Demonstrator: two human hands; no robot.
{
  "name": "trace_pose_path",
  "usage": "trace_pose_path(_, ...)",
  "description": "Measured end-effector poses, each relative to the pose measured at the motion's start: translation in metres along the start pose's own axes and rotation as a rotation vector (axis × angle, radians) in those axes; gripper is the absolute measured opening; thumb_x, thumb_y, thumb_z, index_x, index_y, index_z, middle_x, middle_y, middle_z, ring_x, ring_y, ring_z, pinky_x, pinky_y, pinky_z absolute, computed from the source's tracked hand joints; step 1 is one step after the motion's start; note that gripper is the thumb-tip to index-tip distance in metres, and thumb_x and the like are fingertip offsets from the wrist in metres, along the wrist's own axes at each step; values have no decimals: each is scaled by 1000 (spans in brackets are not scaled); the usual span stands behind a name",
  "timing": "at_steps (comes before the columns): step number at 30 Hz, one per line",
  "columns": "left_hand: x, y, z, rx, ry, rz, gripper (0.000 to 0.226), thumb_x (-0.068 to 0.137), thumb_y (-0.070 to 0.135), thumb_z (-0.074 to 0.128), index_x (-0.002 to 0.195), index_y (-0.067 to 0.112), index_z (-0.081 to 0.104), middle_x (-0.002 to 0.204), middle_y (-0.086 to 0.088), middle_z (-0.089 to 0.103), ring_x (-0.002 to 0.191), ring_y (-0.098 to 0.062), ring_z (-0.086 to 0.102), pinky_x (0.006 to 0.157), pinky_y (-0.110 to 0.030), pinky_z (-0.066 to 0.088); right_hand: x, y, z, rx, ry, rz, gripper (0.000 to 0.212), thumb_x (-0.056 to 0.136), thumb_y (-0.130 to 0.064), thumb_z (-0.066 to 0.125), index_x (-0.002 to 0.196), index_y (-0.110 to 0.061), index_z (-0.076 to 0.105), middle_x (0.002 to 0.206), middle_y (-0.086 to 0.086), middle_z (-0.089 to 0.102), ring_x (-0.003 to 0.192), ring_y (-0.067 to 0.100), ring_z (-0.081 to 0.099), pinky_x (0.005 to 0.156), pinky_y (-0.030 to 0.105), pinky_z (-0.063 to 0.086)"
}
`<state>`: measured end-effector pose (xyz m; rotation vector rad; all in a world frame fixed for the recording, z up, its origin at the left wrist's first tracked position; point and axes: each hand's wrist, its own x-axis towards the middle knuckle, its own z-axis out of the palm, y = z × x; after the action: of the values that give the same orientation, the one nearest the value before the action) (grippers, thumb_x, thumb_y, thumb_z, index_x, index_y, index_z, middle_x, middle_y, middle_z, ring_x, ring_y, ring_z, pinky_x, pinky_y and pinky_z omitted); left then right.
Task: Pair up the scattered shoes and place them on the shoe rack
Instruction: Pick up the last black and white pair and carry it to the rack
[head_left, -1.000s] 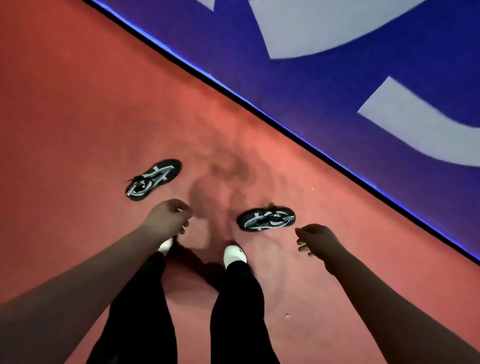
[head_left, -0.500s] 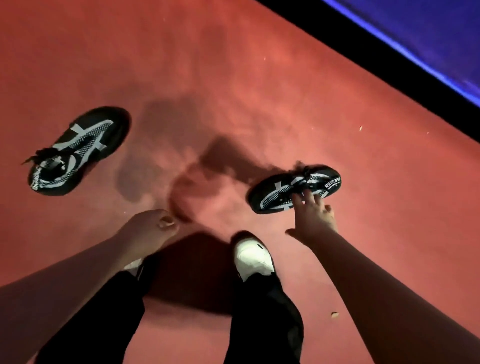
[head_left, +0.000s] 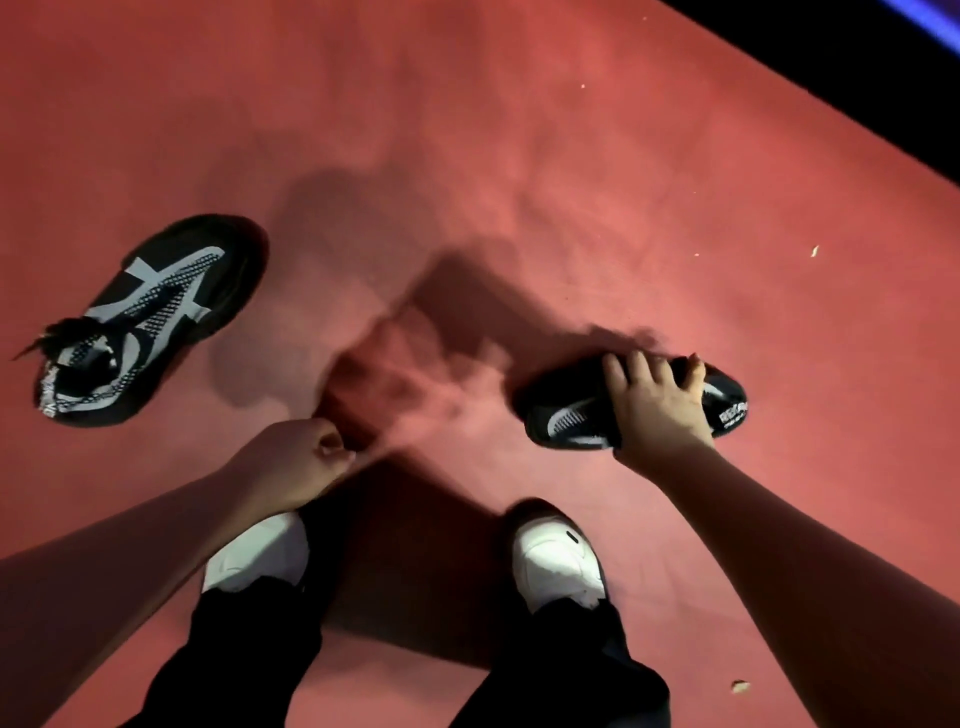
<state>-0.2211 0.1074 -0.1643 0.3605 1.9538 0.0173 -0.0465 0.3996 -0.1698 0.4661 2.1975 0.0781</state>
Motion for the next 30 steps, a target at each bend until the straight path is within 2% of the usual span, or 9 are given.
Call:
trace_pose_path(3, -1, -22, -14, -19, 85, -45, 23, 86, 27, 60, 100, 10, 66, 102, -11, 69, 99, -28, 64, 78, -30, 46, 6, -32, -36, 364, -19, 223, 104, 51, -44, 82, 134, -12, 28, 125, 12, 43, 116, 35, 47, 100, 54, 36)
trace_pose_path(6, 3, -46, -37, -105, 252, -107, 22, 84, 26, 62, 97, 8, 62, 94, -17, 68, 89, -33, 65, 68, -31, 45, 25, -75, -70, 837, -50, 392, 98, 45, -49, 84, 120, -9, 35, 115, 13, 47, 109, 35, 54, 89, 45, 50)
trace_pose_path(9, 9, -69, -68, -21, 429, -172, 43, 83, 31, 59, 120, 11, 52, 116, -16, 57, 106, -36, 57, 81, -38, 48, 51, -127, -98, 1087, -42, 454, 94, 48, -49, 83, 117, -5, 38, 117, 16, 49, 108, 35, 55, 90, 44, 51)
trace_pose_path(13, 27, -103, -102, 163, 643, -203, 87, 69, 53, 64, 141, 17, 29, 127, -14, 41, 117, -35, 40, 96, -48, 39, 71, -193, -120, 1004, -9, 408, 106, 50, -54, 83, 128, -3, 32, 124, 20, 45, 118, 37, 47, 99, 46, 44)
trace_pose_path(16, 52, -119, -112, 163, 440, -295, 130, 51, 71, 71, 149, 23, 1, 147, -13, 23, 133, -34, 26, 106, -51, 29, 70, -212, -114, 951, 37, 353, 123, 51, -51, 85, 142, -2, 19, 130, 21, 40, 122, 39, 42, 105, 45, 37)
trace_pose_path(18, 64, -124, -111, 87, 340, -334, 139, 44, 69, 77, 149, 24, -4, 147, -12, 20, 134, -33, 27, 106, -53, 29, 64, -216, -105, 920, 58, 351, 130, 49, -51, 87, 146, -3, 13, 130, 20, 37, 123, 39, 40, 106, 46, 35)
trace_pose_path(20, 69, -124, -105, 111, 367, -344, 129, 48, 59, 82, 145, 18, 7, 140, -12, 27, 127, -33, 34, 103, -53, 35, 54, -218, -97, 825, 19, 405, 133, 45, -57, 86, 144, -6, 14, 129, 18, 38, 123, 38, 41, 101, 49, 40)
trace_pose_path(23, 65, -119, -102, 95, 411, -351, 104, 60, 44, 80, 138, 10, 20, 131, -12, 40, 122, -33, 42, 99, -51, 39, 47, -221, -90, 773, -27, 416, 113, 48, -53, 86, 131, -3, 28, 124, 19, 46, 118, 38, 46, 94, 47, 46)
trace_pose_path(30, 5, -91, -92, -23, 376, -311, 87, 53, 48, 73, 122, 15, 32, 114, -4, 52, 109, -27, 52, 89, -44, 47, 15, -191, -112, 956, -172, 402, 92, 41, -49, 81, 115, -8, 46, 106, 12, 59, 97, 30, 61, 83, 38, 55)
